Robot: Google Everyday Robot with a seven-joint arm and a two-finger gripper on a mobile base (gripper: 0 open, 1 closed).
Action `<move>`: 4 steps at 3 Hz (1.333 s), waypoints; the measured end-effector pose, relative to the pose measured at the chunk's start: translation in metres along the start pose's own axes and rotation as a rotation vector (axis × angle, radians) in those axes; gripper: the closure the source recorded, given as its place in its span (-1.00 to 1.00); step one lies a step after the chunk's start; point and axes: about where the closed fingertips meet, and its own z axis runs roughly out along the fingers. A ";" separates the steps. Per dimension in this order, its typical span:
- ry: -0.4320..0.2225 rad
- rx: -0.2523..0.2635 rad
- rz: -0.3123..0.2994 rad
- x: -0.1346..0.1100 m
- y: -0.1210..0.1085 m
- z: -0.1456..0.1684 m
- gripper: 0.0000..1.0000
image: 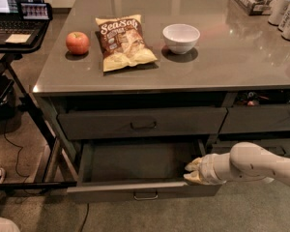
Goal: Open middle drawer
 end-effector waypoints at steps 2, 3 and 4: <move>-0.152 0.018 -0.064 0.022 -0.032 0.017 1.00; -0.227 0.014 -0.073 0.032 -0.044 0.036 1.00; -0.283 0.010 -0.078 0.036 -0.051 0.051 1.00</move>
Offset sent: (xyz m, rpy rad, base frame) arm 0.0549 -0.0313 -0.0437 0.2238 -0.1340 0.1204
